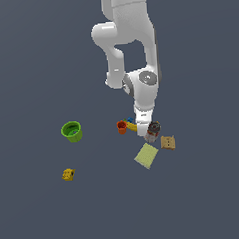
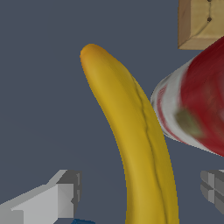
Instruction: Pick up a designated object from a clutter of objects.
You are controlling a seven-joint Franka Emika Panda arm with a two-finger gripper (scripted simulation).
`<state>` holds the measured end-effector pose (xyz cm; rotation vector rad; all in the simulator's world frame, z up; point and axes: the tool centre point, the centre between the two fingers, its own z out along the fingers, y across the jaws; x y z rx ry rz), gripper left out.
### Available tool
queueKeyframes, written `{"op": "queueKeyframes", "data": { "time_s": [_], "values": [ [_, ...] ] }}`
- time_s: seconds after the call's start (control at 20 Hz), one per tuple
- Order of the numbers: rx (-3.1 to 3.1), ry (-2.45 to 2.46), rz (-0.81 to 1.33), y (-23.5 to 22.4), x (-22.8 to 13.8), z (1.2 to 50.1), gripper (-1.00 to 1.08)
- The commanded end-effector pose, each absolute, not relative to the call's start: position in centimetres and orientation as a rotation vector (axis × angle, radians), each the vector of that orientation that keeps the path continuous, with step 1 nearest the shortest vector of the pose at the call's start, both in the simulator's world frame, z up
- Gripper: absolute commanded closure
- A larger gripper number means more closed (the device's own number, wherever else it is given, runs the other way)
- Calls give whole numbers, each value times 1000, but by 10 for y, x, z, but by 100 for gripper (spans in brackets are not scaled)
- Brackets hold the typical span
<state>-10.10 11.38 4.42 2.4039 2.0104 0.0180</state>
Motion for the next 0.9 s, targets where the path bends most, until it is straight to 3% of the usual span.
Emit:
{"op": "queueKeyframes", "data": {
  "time_s": [0.0,0.35,0.4,0.85],
  "values": [
    [2402,2024,-1,116,-107,31,-92],
    [2402,2024,0,116,-106,27,-92],
    [2402,2024,0,116,-106,27,108],
    [2402,2024,0,116,-106,27,108]
  ]
}}
